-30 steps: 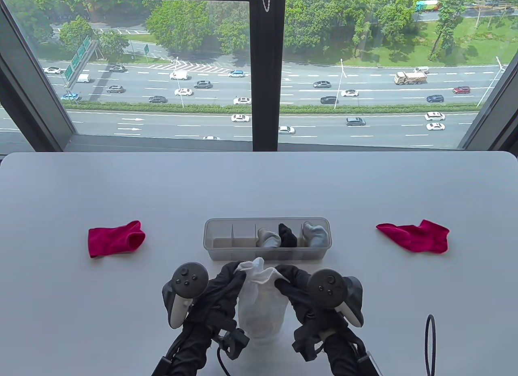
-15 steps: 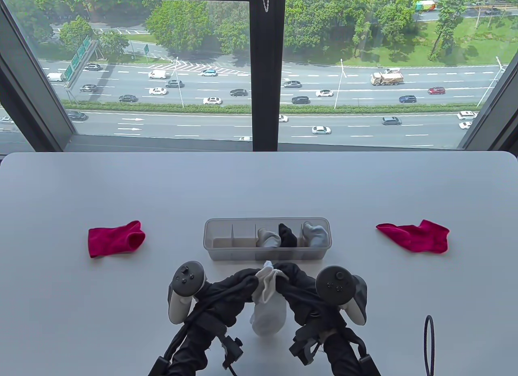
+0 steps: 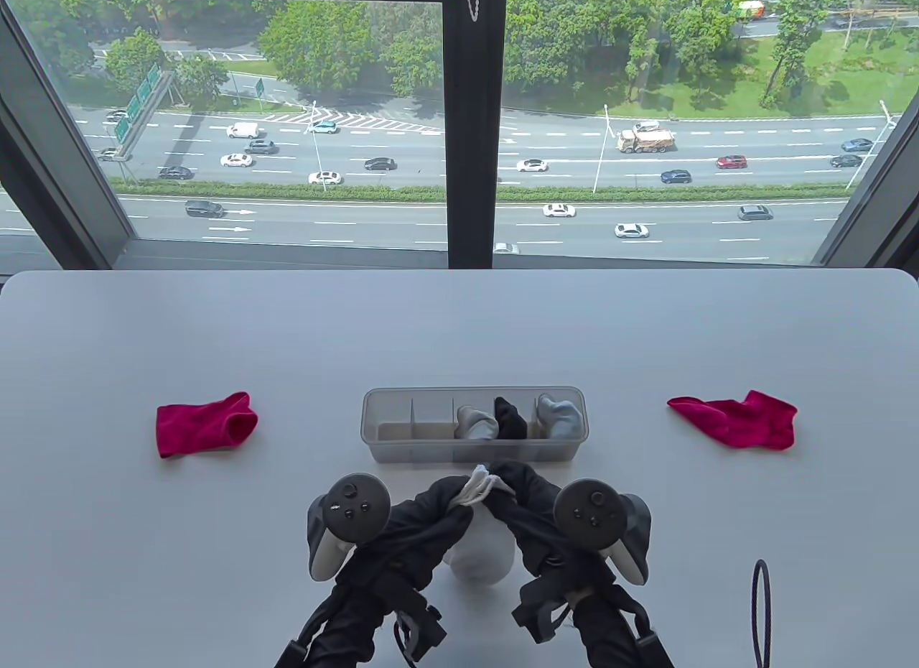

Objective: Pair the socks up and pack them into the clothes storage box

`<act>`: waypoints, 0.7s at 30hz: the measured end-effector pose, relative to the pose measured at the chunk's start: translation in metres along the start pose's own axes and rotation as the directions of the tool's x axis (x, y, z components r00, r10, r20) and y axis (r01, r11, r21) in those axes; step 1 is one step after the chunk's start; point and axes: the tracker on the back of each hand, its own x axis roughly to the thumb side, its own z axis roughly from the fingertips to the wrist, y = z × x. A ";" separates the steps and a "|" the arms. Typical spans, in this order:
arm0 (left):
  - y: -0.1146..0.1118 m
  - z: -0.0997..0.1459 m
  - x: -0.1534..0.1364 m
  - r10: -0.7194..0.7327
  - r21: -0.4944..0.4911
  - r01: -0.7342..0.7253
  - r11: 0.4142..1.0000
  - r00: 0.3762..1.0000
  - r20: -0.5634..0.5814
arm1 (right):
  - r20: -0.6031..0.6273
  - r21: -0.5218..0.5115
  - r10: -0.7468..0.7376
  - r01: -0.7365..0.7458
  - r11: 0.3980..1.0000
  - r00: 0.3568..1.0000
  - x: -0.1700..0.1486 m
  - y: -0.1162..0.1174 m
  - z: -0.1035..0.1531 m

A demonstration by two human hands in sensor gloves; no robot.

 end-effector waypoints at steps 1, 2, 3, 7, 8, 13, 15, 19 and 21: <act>0.001 0.000 0.000 0.010 -0.025 -0.010 1.000 1.000 0.010 | 0.028 0.083 -0.008 0.006 0.997 1.000 -0.001 0.000 -0.002; 0.001 -0.001 0.001 0.018 -0.070 -0.016 0.997 1.000 0.020 | 0.038 0.182 -0.037 0.029 0.983 0.999 -0.003 0.001 -0.004; 0.001 -0.002 0.002 0.023 -0.113 -0.021 0.993 1.000 0.016 | 0.045 0.261 -0.073 0.059 0.964 0.996 -0.004 0.002 -0.004; 0.004 0.001 0.011 -0.137 0.042 0.138 0.990 0.990 -0.031 | -0.004 0.095 -0.096 0.096 0.991 0.995 -0.007 -0.001 -0.003; 0.006 0.002 0.014 -0.204 0.076 0.206 0.976 0.978 -0.035 | 0.006 0.081 -0.074 0.073 0.994 0.997 -0.005 -0.002 -0.003; 0.012 0.001 0.016 -0.143 -0.027 0.144 0.989 0.989 0.022 | 0.069 0.107 -0.163 0.155 0.982 0.984 0.006 -0.006 0.000; 0.013 0.000 0.010 0.026 -0.143 -0.026 0.989 1.000 -0.004 | 0.073 0.125 -0.252 0.242 0.962 0.965 0.005 -0.010 0.000; 0.002 -0.004 -0.007 0.124 -0.207 -0.166 0.964 0.972 -0.202 | -0.019 0.178 -0.216 0.216 0.960 0.976 -0.005 -0.003 -0.004; -0.005 -0.006 -0.024 -0.025 -0.184 -0.037 0.982 0.946 -0.322 | -0.103 0.160 -0.045 0.062 0.985 0.994 -0.016 0.011 -0.006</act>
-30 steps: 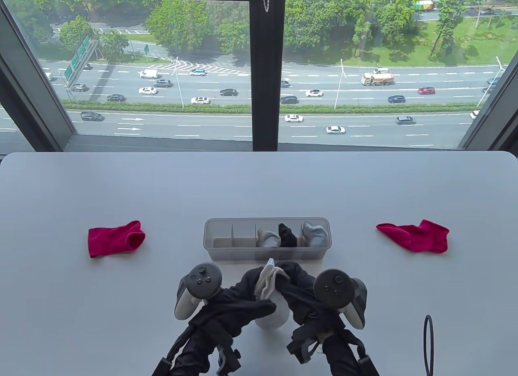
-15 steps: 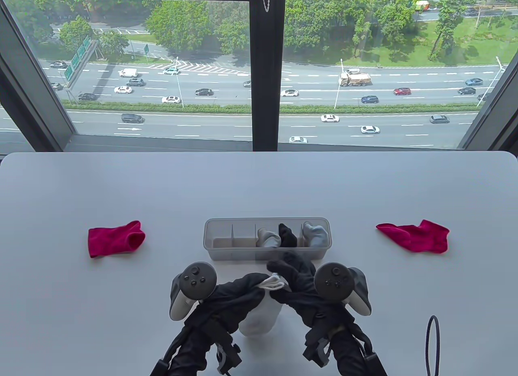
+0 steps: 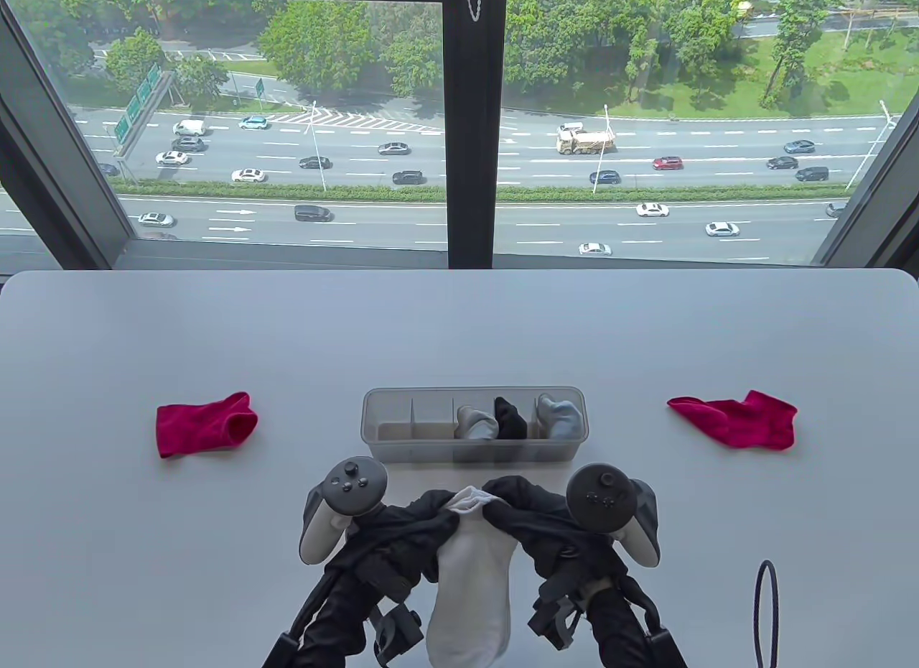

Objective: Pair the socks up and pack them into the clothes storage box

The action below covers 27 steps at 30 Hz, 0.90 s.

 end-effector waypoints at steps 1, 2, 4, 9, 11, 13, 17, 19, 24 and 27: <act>-0.003 -0.001 -0.006 -0.035 0.058 0.039 0.998 0.997 -0.067 | -0.064 -0.039 0.046 -0.048 0.998 0.997 -0.005 0.005 -0.001; -0.005 -0.003 -0.012 -0.094 0.120 0.110 0.987 0.987 -0.132 | -0.093 -0.050 0.071 -0.076 0.996 0.993 -0.008 0.008 -0.002; -0.003 0.000 -0.013 -0.252 0.119 0.285 0.951 0.939 -0.234 | -0.084 -0.017 0.124 -0.126 0.992 0.989 -0.010 0.007 -0.003; -0.012 0.001 0.013 -0.512 -0.126 0.501 0.856 0.855 -0.082 | 0.036 0.199 0.176 -0.179 0.963 0.984 -0.003 0.011 -0.003; -0.033 -0.006 0.003 -0.505 -0.409 0.401 0.820 0.843 -0.185 | 0.061 0.334 0.199 -0.207 0.919 0.978 -0.001 0.021 -0.004; -0.040 -0.009 -0.004 -0.545 -0.504 0.383 0.774 0.808 -0.223 | 0.070 0.470 0.261 -0.263 0.843 0.963 -0.001 0.031 -0.004; -0.035 -0.014 -0.016 -0.560 -0.478 0.408 0.778 0.794 -0.236 | 0.060 0.700 0.361 -0.297 0.649 0.931 -0.007 0.050 -0.003; -0.032 -0.015 -0.020 -0.520 -0.460 0.379 0.803 0.822 -0.231 | 0.057 0.722 0.367 -0.292 0.627 0.928 -0.010 0.059 -0.001; -0.029 -0.015 -0.023 -0.469 -0.466 0.329 0.821 0.855 -0.223 | 0.070 0.490 0.539 -0.500 0.714 0.839 -0.010 0.069 -0.006; -0.034 -0.015 -0.024 -0.500 -0.473 0.361 0.804 0.841 -0.207 | 0.014 0.502 0.474 -0.416 0.758 0.881 -0.014 0.069 -0.009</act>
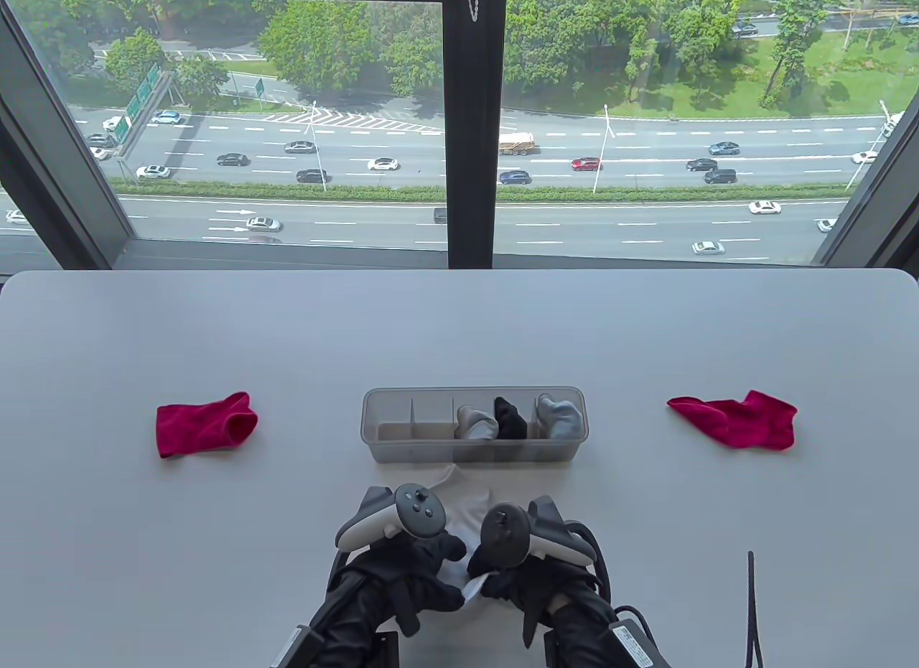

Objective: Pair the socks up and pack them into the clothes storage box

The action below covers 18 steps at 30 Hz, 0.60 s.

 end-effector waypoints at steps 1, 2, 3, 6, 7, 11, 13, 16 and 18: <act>-0.001 -0.001 0.001 -0.007 0.001 0.007 1.000 1.000 -0.010 | 0.001 -0.005 -0.007 0.007 1.000 1.000 -0.001 0.000 0.000; -0.002 -0.003 0.001 -0.026 0.016 0.026 1.000 0.999 -0.033 | 0.011 -0.009 -0.041 0.041 0.999 0.999 -0.004 0.000 0.000; -0.003 -0.004 0.002 -0.042 0.024 0.043 0.999 0.998 -0.041 | 0.013 -0.004 -0.070 0.070 0.998 0.997 -0.005 0.000 0.000; -0.005 -0.006 0.007 -0.080 0.057 0.084 0.995 0.995 -0.062 | 0.017 -0.008 -0.214 0.214 0.977 0.977 -0.010 -0.001 -0.002; -0.004 -0.006 0.007 -0.094 0.088 0.099 0.991 0.994 -0.060 | 0.014 -0.007 -0.231 0.231 0.973 0.973 -0.011 -0.001 -0.002; 0.001 -0.003 0.011 -0.123 0.287 0.132 0.949 0.991 -0.047 | 0.019 -0.015 -0.254 0.255 0.967 0.967 -0.013 -0.001 -0.001; 0.002 -0.003 0.010 -0.103 0.288 0.109 0.951 0.994 -0.036 | 0.026 -0.024 -0.296 0.296 0.955 0.955 -0.014 -0.002 -0.001; 0.003 -0.003 0.003 -0.053 0.258 0.055 0.965 0.999 -0.013 | 0.096 0.066 -0.337 0.332 0.941 0.937 -0.017 -0.001 0.001; 0.003 -0.003 0.000 -0.010 0.232 0.007 0.973 1.000 0.012 | 0.084 0.067 -0.347 0.342 0.937 0.934 -0.016 0.000 0.001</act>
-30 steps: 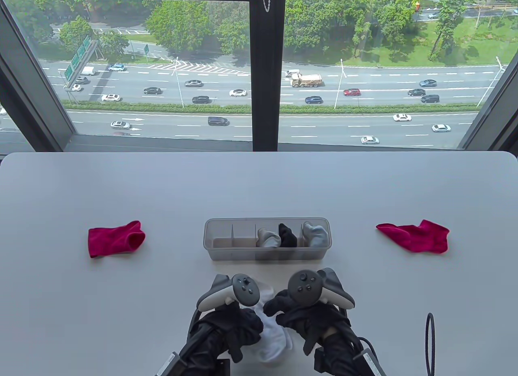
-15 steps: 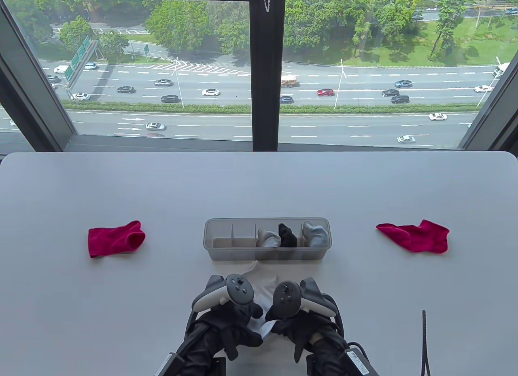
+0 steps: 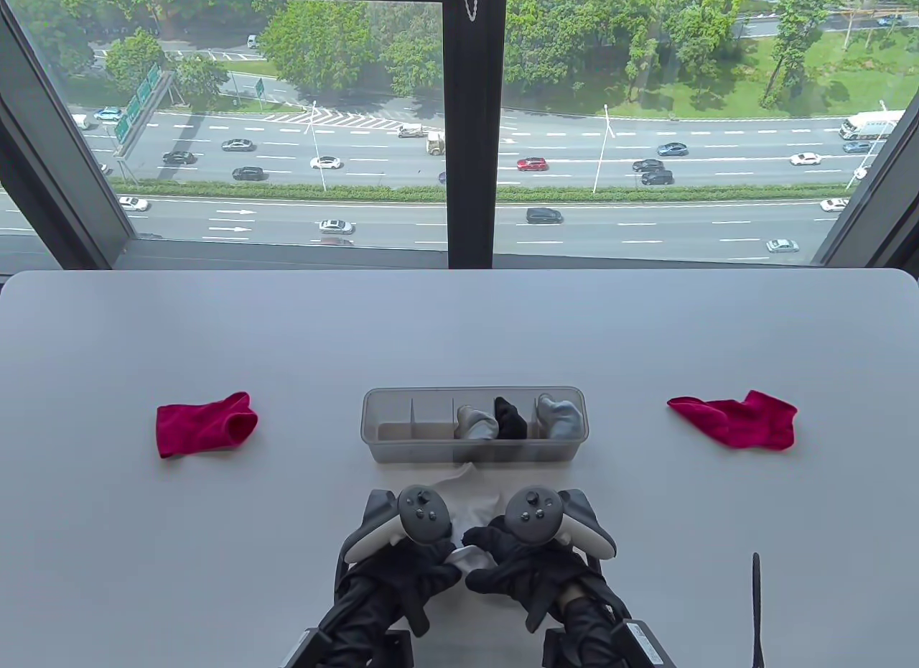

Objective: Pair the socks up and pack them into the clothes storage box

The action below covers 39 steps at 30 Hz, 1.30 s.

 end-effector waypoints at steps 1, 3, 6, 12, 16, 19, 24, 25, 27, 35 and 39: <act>0.000 0.000 -0.001 0.020 -0.001 -0.020 1.000 1.000 0.005 | -0.011 -0.043 0.026 -0.026 0.999 1.000 0.001 -0.001 -0.001; -0.001 0.001 0.000 0.052 0.000 -0.052 0.999 0.998 0.019 | -0.029 -0.059 0.019 -0.021 0.998 0.999 0.002 -0.001 -0.002; -0.003 0.000 0.003 0.039 0.009 -0.039 0.999 0.999 0.018 | -0.026 -0.064 -0.011 0.009 0.998 1.000 0.000 -0.001 -0.002; -0.002 0.003 0.013 -0.049 0.147 0.044 0.988 0.998 0.032 | -0.035 -0.103 -0.055 0.052 0.993 0.998 0.000 -0.003 -0.001; -0.004 0.002 0.010 -0.031 0.096 0.027 0.995 0.998 0.046 | -0.004 -0.035 -0.078 0.077 0.996 0.997 -0.004 0.000 -0.002; -0.004 0.002 0.008 -0.001 0.070 -0.004 0.998 0.998 0.067 | -0.032 -0.079 -0.040 0.037 0.996 0.999 -0.001 -0.002 -0.003; -0.008 0.000 0.009 -0.027 0.029 0.026 0.999 0.998 0.048 | -0.036 -0.112 -0.092 0.087 0.990 0.995 -0.002 -0.002 -0.003; -0.009 0.000 0.010 -0.062 0.042 0.062 0.997 0.998 0.018 | -0.037 -0.125 -0.122 0.116 0.985 0.992 -0.003 -0.003 -0.003; -0.009 0.000 0.014 -0.096 0.100 0.095 0.990 0.995 0.011 | -0.035 -0.129 -0.130 0.125 0.984 0.991 -0.004 -0.003 -0.002; -0.006 -0.001 0.007 0.002 0.023 -0.004 1.000 0.998 0.061 | -0.009 -0.104 -0.092 0.091 0.990 0.996 -0.005 -0.001 -0.002; -0.009 -0.003 0.010 -0.036 0.004 0.036 0.999 0.999 0.023 | -0.005 -0.093 -0.104 0.103 0.990 0.995 -0.004 0.000 -0.003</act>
